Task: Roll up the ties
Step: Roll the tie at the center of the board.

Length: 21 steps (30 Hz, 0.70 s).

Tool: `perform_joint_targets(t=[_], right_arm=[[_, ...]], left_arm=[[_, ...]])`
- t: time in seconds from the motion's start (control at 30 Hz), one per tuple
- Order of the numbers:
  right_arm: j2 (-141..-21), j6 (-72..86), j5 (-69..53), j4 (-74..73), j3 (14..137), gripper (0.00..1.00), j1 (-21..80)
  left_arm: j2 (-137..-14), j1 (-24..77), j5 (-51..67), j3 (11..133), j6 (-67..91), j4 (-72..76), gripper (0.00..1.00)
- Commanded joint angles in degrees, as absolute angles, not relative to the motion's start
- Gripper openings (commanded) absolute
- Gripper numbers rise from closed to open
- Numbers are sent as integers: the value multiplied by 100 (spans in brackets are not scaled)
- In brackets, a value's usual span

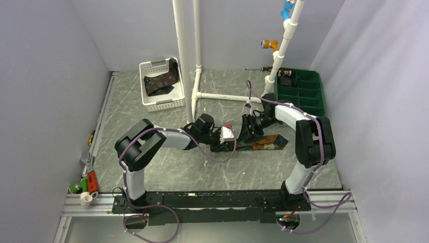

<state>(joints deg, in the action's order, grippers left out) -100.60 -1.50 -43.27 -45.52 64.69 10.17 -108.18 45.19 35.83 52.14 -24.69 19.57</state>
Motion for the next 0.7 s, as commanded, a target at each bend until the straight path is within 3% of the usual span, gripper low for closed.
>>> perform_joint_targets(t=[0.0, 0.4, 0.67], right_arm=[[-10078, 789, -5130, -3733, 5967, 55, 1098], [-10737, 1135, -5678, -2907, 6105, 48, 1156], [-10460, 1049, -5776, -2971, 5729, 51, 1232]], left_arm=[[-11141, 4617, 3019, 5195, -2681, 640, 13], [-11206, 4678, 3009, 5350, -2683, 464, 13], [-11276, 4676, 3019, 5451, -2611, 438, 14]])
